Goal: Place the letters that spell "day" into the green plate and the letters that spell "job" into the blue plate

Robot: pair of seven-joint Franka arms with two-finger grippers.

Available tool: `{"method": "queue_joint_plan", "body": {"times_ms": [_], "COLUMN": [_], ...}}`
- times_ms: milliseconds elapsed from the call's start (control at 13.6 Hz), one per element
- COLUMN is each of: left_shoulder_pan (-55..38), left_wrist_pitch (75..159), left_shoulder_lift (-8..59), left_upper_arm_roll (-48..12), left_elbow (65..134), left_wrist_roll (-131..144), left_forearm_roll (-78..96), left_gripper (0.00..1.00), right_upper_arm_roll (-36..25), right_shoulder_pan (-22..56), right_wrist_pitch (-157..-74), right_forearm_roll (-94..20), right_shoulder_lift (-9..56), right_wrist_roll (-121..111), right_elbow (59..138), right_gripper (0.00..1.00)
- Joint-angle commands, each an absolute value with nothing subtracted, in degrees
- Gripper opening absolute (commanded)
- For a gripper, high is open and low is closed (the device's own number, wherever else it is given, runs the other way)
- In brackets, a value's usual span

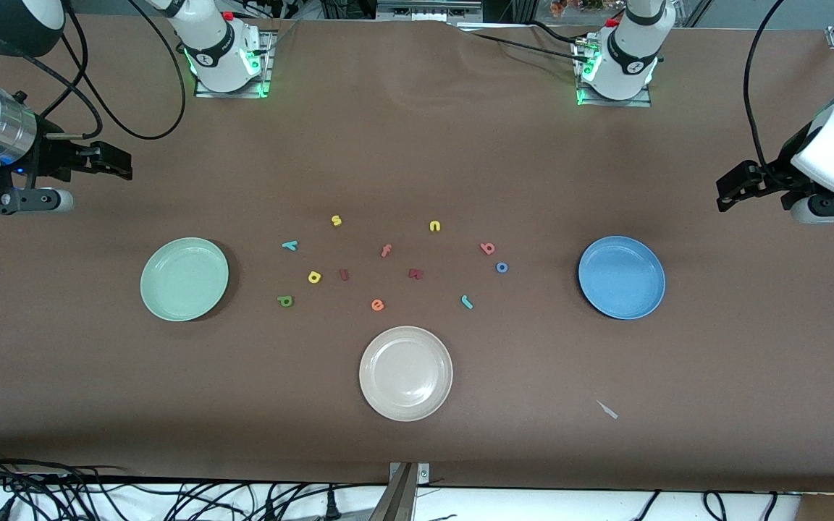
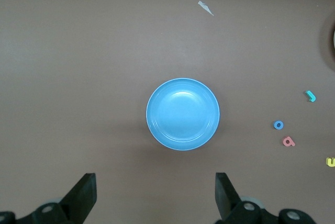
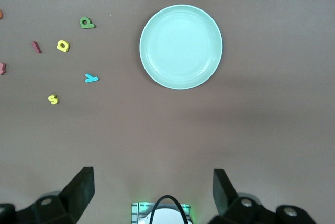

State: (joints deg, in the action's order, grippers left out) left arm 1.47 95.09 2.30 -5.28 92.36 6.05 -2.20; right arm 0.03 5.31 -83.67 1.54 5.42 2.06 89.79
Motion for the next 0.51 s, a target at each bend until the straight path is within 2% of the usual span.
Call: {"method": "queue_joint_plan", "body": {"times_ms": [0,440], "left_shoulder_pan": [1.32,1.23], "left_wrist_pitch": [94.04,93.96], "left_shoulder_lift": [2.55,2.55], "left_upper_arm_roll": [-5.27,-5.27], "left_elbow": [91.41,91.58], "left_wrist_roll": [4.75,4.57], "left_forearm_roll": [-1.76,-1.76], "left_gripper": [1.0,1.0], "right_upper_arm_roll": [0.26,0.26], "right_shoulder_pan": [4.92,4.83], "right_wrist_pitch": [-83.5,-83.5], "right_forearm_roll": [1.05,1.05], "right_shoulder_lift": [5.63,5.63], "right_wrist_roll": [1.67,1.49], "right_elbow": [89.3,89.3], "right_gripper": [1.0,1.0]}}
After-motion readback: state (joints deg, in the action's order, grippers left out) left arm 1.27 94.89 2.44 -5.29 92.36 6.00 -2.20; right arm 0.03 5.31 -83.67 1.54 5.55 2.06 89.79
